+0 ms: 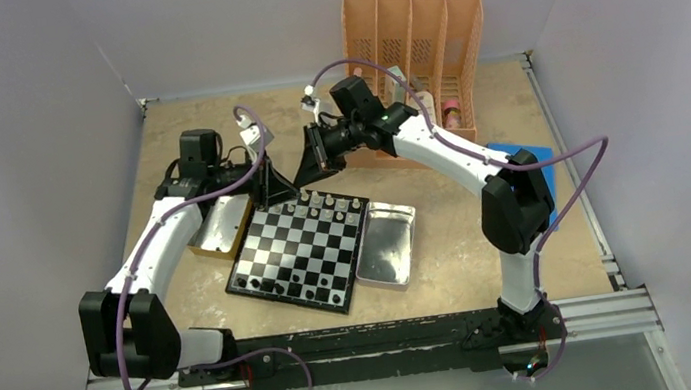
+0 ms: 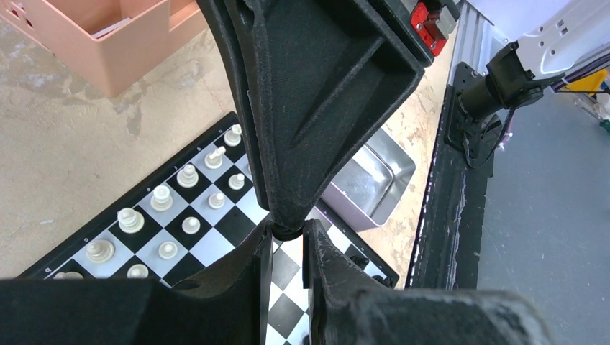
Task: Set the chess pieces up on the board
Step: Place the chess piece on the chessboard.
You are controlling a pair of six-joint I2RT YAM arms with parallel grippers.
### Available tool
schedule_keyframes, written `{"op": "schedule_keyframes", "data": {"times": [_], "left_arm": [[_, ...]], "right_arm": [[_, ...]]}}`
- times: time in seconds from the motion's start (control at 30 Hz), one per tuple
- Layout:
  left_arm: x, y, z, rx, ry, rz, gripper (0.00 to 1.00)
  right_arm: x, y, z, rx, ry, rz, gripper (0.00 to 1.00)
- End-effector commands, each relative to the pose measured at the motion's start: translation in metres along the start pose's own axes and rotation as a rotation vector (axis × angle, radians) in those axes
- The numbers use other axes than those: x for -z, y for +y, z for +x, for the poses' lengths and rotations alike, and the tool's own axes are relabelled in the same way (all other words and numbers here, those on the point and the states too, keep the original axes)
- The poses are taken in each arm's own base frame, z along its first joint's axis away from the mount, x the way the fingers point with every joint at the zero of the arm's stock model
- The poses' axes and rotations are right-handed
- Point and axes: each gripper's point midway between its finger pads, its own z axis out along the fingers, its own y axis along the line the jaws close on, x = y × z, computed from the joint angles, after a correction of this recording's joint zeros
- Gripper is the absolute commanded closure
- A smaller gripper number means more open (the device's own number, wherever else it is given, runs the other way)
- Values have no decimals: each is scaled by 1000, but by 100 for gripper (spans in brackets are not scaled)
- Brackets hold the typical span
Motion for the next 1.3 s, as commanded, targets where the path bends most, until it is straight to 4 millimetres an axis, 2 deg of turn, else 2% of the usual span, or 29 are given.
{"op": "schedule_keyframes", "data": {"times": [0.0, 0.17, 0.2, 0.23, 0.37, 0.5, 0.6, 0.7, 0.77, 0.83, 0.93, 1.0, 1.13, 1.27], "left_arm": [[1, -1, -19, -92, -37, 6, 95], [6, 20, -15, 1, -18, -163, 63], [8, 23, -15, 19, -20, -198, 53], [11, 25, -17, 38, -26, -229, 49], [29, 40, -23, 156, -49, -437, 46], [61, 61, -27, 346, -71, -711, 41], [82, 68, -20, 540, -73, -886, 36], [99, 74, -8, 687, -61, -969, 29], [115, 84, 3, 798, -78, -991, 26], [137, 97, 18, 898, -103, -1083, 25], [156, 115, 37, 1000, -128, -1234, 20], [169, 123, 42, 1085, -166, -1294, 18], [178, 134, 51, 1223, -229, -1329, 14], [176, 139, 59, 1327, -271, -1318, 14]], "right_arm": [[8, 15, 4, 36, 3, -42, 91], [16, 13, -6, 64, -83, 17, 93], [18, 13, -8, 66, -103, 24, 93], [19, 12, -11, 71, -129, 34, 93], [23, 7, -23, 94, -239, 72, 92], [16, 1, -26, 186, -314, 153, 92], [-1, 0, -17, 274, -325, 217, 92], [-18, 8, -5, 361, -339, 240, 91], [-27, 15, 2, 410, -359, 235, 91], [-37, 22, 10, 468, -386, 228, 91], [-56, 33, 30, 591, -409, 218, 91], [-67, 32, 40, 647, -410, 239, 90], [-85, 23, 53, 696, -380, 280, 90], [-99, 19, 62, 749, -353, 302, 89]]}}
